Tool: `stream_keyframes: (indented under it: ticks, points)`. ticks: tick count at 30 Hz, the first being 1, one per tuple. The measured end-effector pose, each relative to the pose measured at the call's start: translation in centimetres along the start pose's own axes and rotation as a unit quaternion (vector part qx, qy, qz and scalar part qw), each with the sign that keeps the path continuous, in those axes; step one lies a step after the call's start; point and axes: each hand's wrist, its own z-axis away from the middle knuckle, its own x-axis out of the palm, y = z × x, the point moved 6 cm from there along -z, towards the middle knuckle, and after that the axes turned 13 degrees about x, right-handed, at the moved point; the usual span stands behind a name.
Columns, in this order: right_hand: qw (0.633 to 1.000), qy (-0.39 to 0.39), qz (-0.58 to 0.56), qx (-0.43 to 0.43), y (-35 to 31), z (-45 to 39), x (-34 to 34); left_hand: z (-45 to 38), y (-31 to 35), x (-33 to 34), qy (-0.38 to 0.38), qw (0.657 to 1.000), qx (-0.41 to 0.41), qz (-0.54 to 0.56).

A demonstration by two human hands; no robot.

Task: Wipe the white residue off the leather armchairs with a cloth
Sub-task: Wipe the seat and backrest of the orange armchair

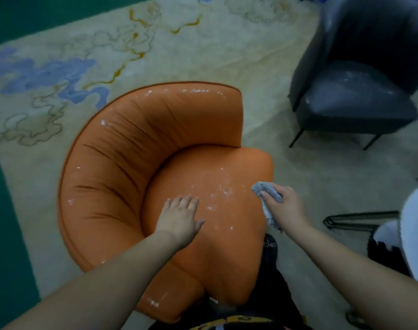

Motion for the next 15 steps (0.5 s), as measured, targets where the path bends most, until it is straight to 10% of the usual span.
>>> stream_keyframes:
  ticks: [15]
  points:
    - [0.926, -0.271, 0.178, -0.192, -7.7, -16.4, 5.4, -4.3, 1.4, 2.1, 0.063, 0.921, -0.347, 0.167]
